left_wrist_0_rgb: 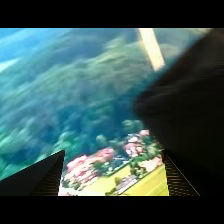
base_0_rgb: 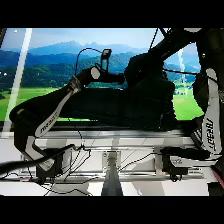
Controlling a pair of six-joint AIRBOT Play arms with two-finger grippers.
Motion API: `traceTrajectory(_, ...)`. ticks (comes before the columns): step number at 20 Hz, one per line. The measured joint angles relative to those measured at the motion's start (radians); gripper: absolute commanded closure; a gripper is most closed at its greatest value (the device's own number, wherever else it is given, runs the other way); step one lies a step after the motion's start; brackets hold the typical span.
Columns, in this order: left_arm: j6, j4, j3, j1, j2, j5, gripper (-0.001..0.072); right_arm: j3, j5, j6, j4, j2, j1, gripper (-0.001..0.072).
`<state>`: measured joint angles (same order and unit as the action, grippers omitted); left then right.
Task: Fold the clothes and pants, and hang the long-sleeved shirts on hangers.
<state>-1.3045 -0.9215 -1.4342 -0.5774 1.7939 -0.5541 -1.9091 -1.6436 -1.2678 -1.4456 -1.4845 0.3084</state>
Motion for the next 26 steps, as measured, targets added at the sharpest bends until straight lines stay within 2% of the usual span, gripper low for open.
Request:
traceTrajectory(8, 0.351, 0.025, -0.042, -0.055, -0.005, -0.047, 0.0017, 0.000, 0.013, 0.005, -0.001, 0.000, 0.000, 0.0678)
traceTrajectory(11, 0.509, 0.080, -0.044, -0.086, -0.003, 0.002, 0.0020, 0.000, 0.014, 0.005, 0.000, 0.000, 0.000, 0.0678)
traceTrajectory(12, 0.550, 0.101, -0.044, -0.096, 0.002, 0.040, 0.0056, 0.000, 0.015, 0.006, 0.000, 0.000, 0.000, 0.0678)
traceTrajectory(13, 0.582, 0.126, -0.044, -0.106, 0.008, 0.086, 0.0233, 0.000, 0.015, 0.006, 0.000, 0.000, 0.000, 0.0678)
traceTrajectory(15, 0.626, 0.187, -0.044, -0.122, 0.021, 0.167, 0.0637, 0.000, 0.016, 0.006, 0.000, 0.000, 0.000, 0.0678)
traceTrajectory(16, 0.638, 0.210, -0.044, -0.128, 0.029, 0.196, 0.0676, 0.000, 0.016, 0.006, 0.000, 0.000, 0.000, 0.0678)
traceTrajectory(21, 0.671, 0.225, -0.044, -0.106, 0.027, 0.275, 0.0677, 0.000, 0.019, 0.006, -0.018, 0.000, 0.000, 0.0678)
traceTrajectory(26, 0.681, 0.041, -0.044, 0.035, -0.102, 0.319, 0.0676, 0.004, 0.086, 0.006, -0.076, 0.000, -0.018, 0.0678)
